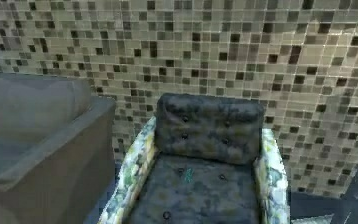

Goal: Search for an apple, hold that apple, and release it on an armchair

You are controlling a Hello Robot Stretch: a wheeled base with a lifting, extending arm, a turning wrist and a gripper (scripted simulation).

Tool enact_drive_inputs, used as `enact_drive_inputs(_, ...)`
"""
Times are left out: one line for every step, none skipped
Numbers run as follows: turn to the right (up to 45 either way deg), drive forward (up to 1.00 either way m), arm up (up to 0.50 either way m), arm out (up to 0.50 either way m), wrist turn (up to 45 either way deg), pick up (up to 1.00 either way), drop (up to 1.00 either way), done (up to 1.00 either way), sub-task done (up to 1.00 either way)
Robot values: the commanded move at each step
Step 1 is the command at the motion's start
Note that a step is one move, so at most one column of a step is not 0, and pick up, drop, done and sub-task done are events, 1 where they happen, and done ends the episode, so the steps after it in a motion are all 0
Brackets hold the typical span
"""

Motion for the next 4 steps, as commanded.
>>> enact_drive_inputs(-21.0, 0.0, 0.0, 0.0, 0.0, 0.0, 0.0, 0.0, 0.0)
enact_drive_inputs(45.0, 0.0, 0.0, 0.0, 0.0, 0.0, 0.0, 0.0, 0.0)
enact_drive_inputs(18.0, 0.0, 0.0, 0.0, 0.0, 0.0, 0.0, 0.0, 0.0)
enact_drive_inputs(-18.0, 0.0, 0.0, 0.0, 0.0, 0.0, 0.0, 0.0, 0.0)
